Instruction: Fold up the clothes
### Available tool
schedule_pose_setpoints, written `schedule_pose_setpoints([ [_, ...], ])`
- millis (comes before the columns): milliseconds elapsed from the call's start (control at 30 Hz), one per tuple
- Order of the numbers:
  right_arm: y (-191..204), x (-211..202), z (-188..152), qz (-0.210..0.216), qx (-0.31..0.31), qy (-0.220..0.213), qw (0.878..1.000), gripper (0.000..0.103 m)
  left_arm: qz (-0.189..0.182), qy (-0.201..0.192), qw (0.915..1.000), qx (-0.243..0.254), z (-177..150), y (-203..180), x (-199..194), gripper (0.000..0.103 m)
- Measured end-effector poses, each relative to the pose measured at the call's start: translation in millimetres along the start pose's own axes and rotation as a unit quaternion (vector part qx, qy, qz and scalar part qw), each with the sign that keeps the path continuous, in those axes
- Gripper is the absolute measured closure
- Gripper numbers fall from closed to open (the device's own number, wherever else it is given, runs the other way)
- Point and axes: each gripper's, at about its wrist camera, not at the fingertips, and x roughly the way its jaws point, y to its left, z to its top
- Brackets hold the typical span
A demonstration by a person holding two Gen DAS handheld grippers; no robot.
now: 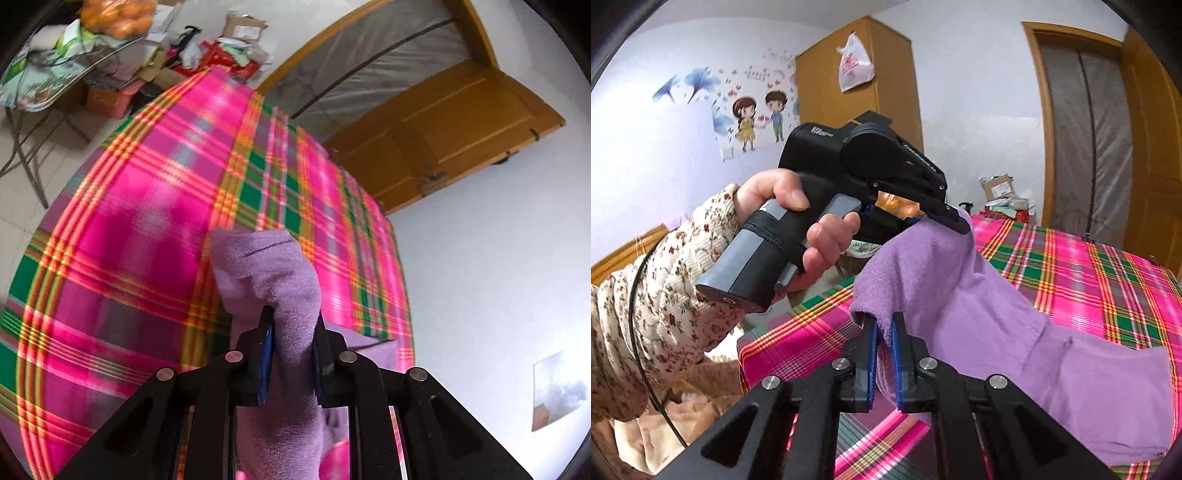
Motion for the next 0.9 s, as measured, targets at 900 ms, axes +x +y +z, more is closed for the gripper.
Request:
schedule_pose_setpoints([
  [900, -102.1, -91.7, -15.5, -0.108, 0.115, -0.062, 0.986, 0.097, -0.063, 0.067, 0.9934, 0.068, -16.9, -127.9, 85.5, 0.085],
])
